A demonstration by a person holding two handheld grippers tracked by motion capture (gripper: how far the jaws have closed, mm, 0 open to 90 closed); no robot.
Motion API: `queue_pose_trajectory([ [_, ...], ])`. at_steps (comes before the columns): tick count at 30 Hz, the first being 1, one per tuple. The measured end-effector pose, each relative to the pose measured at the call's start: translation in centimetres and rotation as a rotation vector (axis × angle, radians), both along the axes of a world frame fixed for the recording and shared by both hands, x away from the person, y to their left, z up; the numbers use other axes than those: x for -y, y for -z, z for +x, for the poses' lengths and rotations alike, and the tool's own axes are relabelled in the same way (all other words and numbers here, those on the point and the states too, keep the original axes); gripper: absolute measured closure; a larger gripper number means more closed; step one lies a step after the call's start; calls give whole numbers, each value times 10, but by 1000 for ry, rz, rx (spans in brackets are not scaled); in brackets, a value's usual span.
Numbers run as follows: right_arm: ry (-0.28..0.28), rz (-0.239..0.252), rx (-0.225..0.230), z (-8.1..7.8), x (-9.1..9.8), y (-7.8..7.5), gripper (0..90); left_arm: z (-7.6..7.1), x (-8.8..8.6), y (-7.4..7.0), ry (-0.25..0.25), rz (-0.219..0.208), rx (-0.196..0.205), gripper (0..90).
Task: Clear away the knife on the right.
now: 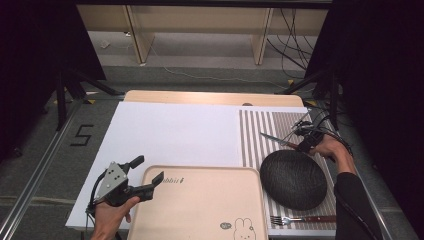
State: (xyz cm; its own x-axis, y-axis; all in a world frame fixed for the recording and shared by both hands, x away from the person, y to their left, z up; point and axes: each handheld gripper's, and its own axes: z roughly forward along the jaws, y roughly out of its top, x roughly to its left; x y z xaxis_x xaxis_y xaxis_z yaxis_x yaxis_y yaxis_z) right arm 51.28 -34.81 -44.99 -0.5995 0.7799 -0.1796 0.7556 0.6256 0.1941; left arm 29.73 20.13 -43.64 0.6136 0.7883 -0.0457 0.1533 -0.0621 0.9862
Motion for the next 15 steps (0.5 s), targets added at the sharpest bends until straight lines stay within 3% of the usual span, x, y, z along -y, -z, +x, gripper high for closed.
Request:
queue_pose_trajectory([
  [8, -45, -29, -6, 1, -4, 1, 705, -2, 0, -1, -4, 3, -8, 166],
  [15, -36, -22, -18, -1, -6, 0, 754, -1, 1, 0, 5, 0, -2, 166],
])
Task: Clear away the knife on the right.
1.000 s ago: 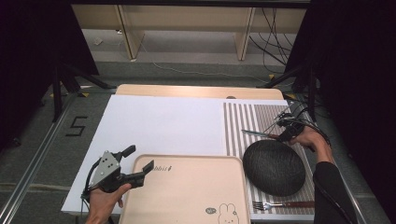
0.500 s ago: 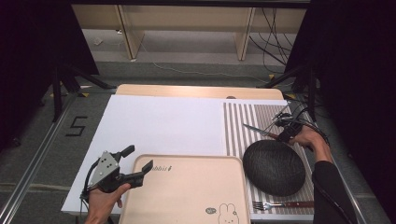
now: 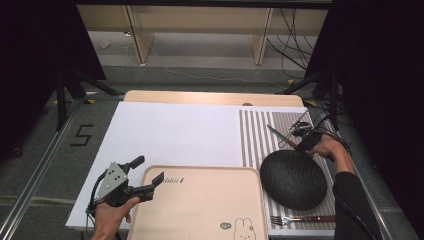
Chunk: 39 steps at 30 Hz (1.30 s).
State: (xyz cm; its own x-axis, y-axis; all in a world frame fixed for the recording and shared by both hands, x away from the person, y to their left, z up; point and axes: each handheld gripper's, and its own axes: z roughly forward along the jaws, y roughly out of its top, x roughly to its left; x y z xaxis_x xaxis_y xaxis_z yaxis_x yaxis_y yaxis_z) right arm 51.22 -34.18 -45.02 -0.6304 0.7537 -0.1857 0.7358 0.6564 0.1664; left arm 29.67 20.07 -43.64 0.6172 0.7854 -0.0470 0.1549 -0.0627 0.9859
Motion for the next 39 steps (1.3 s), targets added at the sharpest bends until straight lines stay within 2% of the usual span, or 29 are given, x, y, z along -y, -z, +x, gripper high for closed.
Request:
queue_pose_trajectory([
  [14, 0, -34, 16, 0, -5, -1, 762, 0, -1, -1, -8, 6, -3, 166],
  [17, -21, -45, 31, 2, -4, -1, 763, -1, -1, -1, -9, 5, -7, 166],
  [18, -6, -47, 20, 1, -5, -2, 763, -1, -1, -1, -10, 3, -6, 166],
  [21, -5, -45, 43, 1, -7, -3, 764, -1, -1, -1, -13, 1, -3, 166],
  [23, 9, -40, 38, 2, -7, -5, 764, -1, -1, -1, -14, 4, -4, 165],
  [27, -5, -45, 59, 3, -5, -7, 764, -1, -2, -1, -15, 0, -2, 166],
  [29, 15, -41, 44, 2, -4, -9, 764, -1, -2, -1, -15, 1, -3, 166],
  [31, 14, -60, 56, 3, -3, -8, 765, -1, -2, -1, -17, 2, -1, 166],
  [34, 43, -55, 59, 3, -3, -10, 765, -1, -2, -1, -17, 3, -2, 166],
  [35, 34, -49, 64, 4, -2, -11, 765, -1, -2, -1, -17, 3, -2, 166],
  [36, 53, -39, 76, 3, -3, -12, 765, -1, -2, -1, -18, 5, -1, 166],
  [37, 47, -34, 70, 4, -1, -14, 765, 0, -2, -1, -19, 1, -5, 166],
  [39, 63, -14, 87, 3, -1, -16, 765, 0, -2, -1, -17, 3, -2, 166],
])
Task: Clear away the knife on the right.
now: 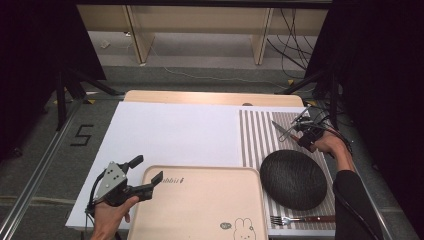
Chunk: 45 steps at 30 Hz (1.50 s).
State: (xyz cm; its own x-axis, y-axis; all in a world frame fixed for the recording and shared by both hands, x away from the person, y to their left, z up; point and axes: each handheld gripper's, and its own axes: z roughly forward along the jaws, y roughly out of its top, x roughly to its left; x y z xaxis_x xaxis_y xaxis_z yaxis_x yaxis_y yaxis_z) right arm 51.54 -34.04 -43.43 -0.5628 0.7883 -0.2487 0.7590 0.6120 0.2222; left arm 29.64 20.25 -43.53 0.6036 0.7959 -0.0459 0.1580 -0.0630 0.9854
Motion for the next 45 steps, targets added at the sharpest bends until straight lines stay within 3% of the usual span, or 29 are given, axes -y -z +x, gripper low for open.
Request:
queue_pose_trajectory([
  [7, 4, 89, 28, -3, 6, -8, 766, -1, 0, 0, -3, -2, 1, 166],
  [10, 13, 149, 40, -5, 8, -12, 766, -1, -1, 0, -4, -1, 1, 166],
  [14, 71, 215, 36, -11, 8, -18, 766, 0, 0, 0, -1, -9, 9, 166],
  [15, 38, 234, 64, -10, 11, -17, 766, 0, 0, 0, -1, -9, 9, 166],
  [16, 42, 239, 71, -12, 10, -18, 766, 0, 0, 0, -1, -10, 8, 166],
  [17, 77, 261, 50, -14, 8, -20, 766, -1, 0, -1, -6, -1, -1, 166],
  [18, 46, 268, 71, -14, 9, -20, 766, -1, 0, 0, -6, -3, 0, 166],
  [20, 66, 294, 75, -18, 8, -23, 766, -1, 0, 0, -6, -3, 0, 166],
  [24, 28, 357, 111, -24, 5, -27, 766, -1, 0, 0, -5, 1, 1, 166],
  [29, 31, 438, 113, -36, -1, -33, 765, -1, -1, 0, -7, 0, 1, 166],
  [30, 11, 444, 131, -37, -1, -33, 765, -1, -1, 0, -9, 1, 3, 165],
  [32, 27, 458, 121, -44, -4, -34, 766, 0, -1, 0, -5, -5, 9, 166],
  [34, 3, 478, 146, -48, -4, -34, 766, -1, -1, 0, -11, 1, 0, 166],
  [38, -1, 508, 153, -60, -7, -39, 766, -1, -2, 0, -12, 1, -1, 166],
  [39, 10, 540, 157, -64, -7, -40, 766, -1, -2, 0, -13, 1, -2, 166],
  [40, -23, 566, 180, -65, -5, -40, 766, -1, -1, 1, -14, 1, -2, 166],
  [45, -13, 575, 164, -78, -8, -45, 766, -1, -1, 1, -12, 6, -2, 165],
])
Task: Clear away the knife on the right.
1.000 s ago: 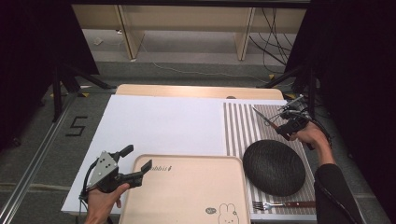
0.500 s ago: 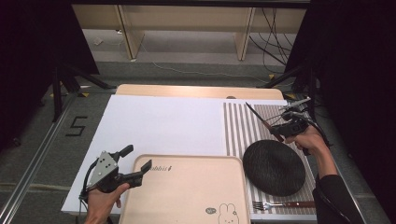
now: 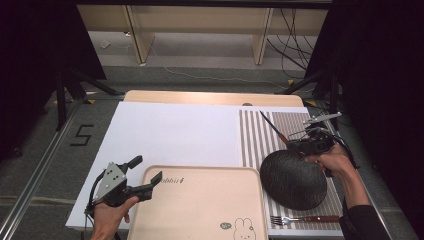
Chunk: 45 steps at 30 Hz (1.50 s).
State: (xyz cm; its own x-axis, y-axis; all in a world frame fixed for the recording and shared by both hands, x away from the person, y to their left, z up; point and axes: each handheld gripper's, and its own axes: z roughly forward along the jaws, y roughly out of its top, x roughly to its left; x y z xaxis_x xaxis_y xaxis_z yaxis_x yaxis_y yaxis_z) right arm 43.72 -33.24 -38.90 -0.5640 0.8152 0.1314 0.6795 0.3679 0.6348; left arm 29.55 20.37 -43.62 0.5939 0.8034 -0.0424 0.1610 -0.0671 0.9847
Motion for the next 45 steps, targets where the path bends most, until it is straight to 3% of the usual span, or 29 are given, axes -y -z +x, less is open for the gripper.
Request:
queue_pose_trajectory([
  [3, -21, -8, 19, -7, -5, 0, 766, 0, 0, 0, -1, -1, 0, 165],
  [4, -9, 13, 6, -12, -8, 0, 766, 0, 0, 0, -1, 1, -1, 165],
  [5, -30, 6, 32, -14, -11, 1, 766, 0, 0, 0, -1, 2, -1, 165],
  [6, -24, 17, 7, -18, -13, -1, 766, -1, 0, 0, 0, 3, -1, 165],
  [8, -32, 56, 31, -22, -18, 0, 766, -1, 0, 0, 0, 1, 0, 165],
  [12, -47, 83, 17, -28, -25, 0, 766, 0, 1, 1, 2, -8, 1, 165],
  [13, -44, 100, -10, -30, -27, 0, 765, -1, 1, 1, -4, 2, -3, 165],
  [14, -68, 93, 3, -29, -28, 1, 765, -1, 1, 0, -4, 1, -1, 165],
  [17, -57, 98, -3, -34, -34, 2, 766, -1, 0, -1, -2, 3, 5, 165],
  [26, -118, 61, -7, -51, -52, 4, 766, -3, 1, -2, 4, 2, 10, 165],
  [35, -146, 72, -19, -66, -64, 6, 766, -3, 1, -1, 5, 9, 13, 165],
  [45, -179, 35, 15, -90, -82, 6, 766, -4, 1, -2, 7, 9, 15, 164],
])
